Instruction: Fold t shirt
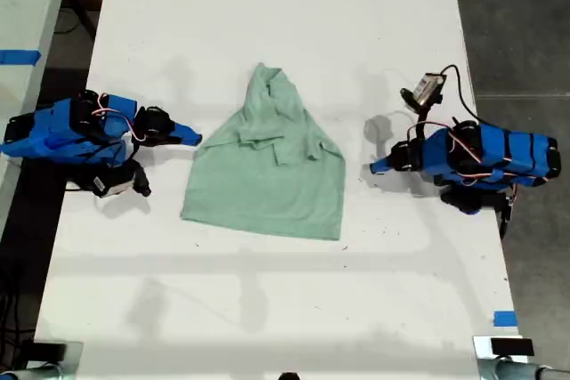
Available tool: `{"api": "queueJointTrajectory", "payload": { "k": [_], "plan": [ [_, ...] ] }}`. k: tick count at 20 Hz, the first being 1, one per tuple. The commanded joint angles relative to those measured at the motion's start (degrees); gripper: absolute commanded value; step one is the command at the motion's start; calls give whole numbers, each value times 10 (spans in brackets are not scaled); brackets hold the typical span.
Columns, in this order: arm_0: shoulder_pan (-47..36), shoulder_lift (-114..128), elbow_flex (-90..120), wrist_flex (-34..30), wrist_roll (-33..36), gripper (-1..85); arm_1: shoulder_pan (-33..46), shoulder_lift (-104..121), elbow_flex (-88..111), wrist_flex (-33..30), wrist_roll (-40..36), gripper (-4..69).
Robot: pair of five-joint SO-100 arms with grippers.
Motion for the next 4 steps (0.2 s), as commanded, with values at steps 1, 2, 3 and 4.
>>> {"api": "queueJointTrajectory", "payload": {
  "k": [1,2,3,4],
  "plan": [
    [-11,5,5,3,-17,-1,-6,9,33,1,9,-6],
    [-11,5,5,3,-17,-1,-6,9,33,1,9,-6],
    [-11,5,5,3,-17,-1,-6,9,33,1,9,-6],
    [-11,5,5,3,-17,-1,-6,9,33,1,9,-6]
  ]
}}
